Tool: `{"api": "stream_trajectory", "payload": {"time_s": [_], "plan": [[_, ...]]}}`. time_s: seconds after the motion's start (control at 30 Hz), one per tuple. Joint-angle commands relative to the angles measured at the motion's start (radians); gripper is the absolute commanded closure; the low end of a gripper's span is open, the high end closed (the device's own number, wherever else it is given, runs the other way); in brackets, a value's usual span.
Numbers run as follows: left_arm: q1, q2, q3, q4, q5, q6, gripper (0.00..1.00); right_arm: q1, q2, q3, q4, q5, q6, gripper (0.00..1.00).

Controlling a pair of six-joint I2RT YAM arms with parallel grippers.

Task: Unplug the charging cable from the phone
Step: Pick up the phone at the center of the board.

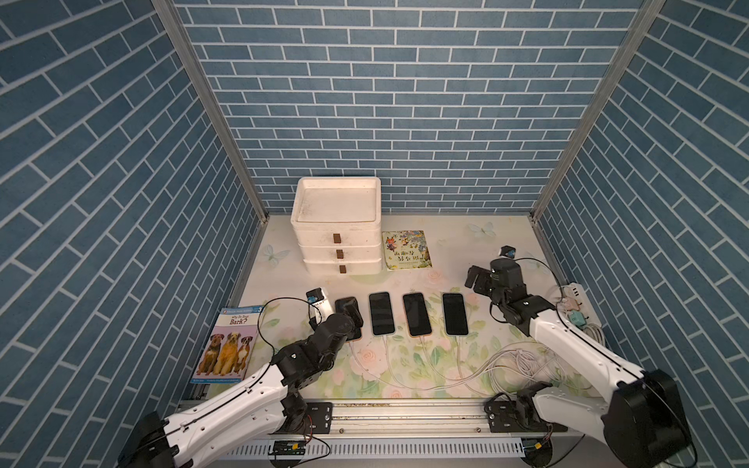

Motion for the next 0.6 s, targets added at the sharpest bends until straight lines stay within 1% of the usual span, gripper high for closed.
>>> {"api": "stream_trajectory", "payload": {"time_s": [0.0, 0.07, 0.1, 0.17, 0.23, 0.27, 0.33, 0.43, 0.57], "plan": [[-0.112, 0.084, 0.005, 0.013, -0.087, -0.074, 0.11, 0.084, 0.034, -0.006, -0.176, 0.104, 0.052, 0.00], [-0.173, 0.139, 0.014, 0.062, -0.111, -0.075, 0.10, 0.088, -0.001, -0.048, -0.129, 0.078, 0.071, 0.00], [-0.192, 0.166, 0.016, 0.095, -0.117, -0.074, 0.09, 0.087, -0.022, -0.059, -0.112, 0.042, 0.076, 0.00], [-0.207, 0.219, 0.024, 0.154, -0.116, -0.065, 0.08, 0.087, -0.027, -0.057, -0.102, -0.035, 0.075, 0.00], [-0.213, 0.275, 0.044, 0.201, -0.105, -0.046, 0.07, 0.087, 0.002, -0.040, -0.121, -0.091, 0.065, 0.00], [-0.218, 0.306, 0.056, 0.225, -0.099, -0.030, 0.05, 0.088, 0.015, -0.038, -0.126, -0.118, 0.060, 0.01], [-0.243, 0.353, 0.083, 0.257, -0.108, -0.009, 0.01, 0.087, 0.026, -0.045, -0.137, -0.147, 0.056, 0.01], [-0.284, 0.410, 0.105, 0.292, -0.143, -0.005, 0.00, 0.088, 0.034, -0.049, -0.163, -0.152, 0.043, 0.01], [-0.319, 0.444, 0.078, 0.328, -0.174, -0.071, 0.00, 0.088, 0.078, -0.050, -0.165, -0.175, 0.015, 0.01]]}}
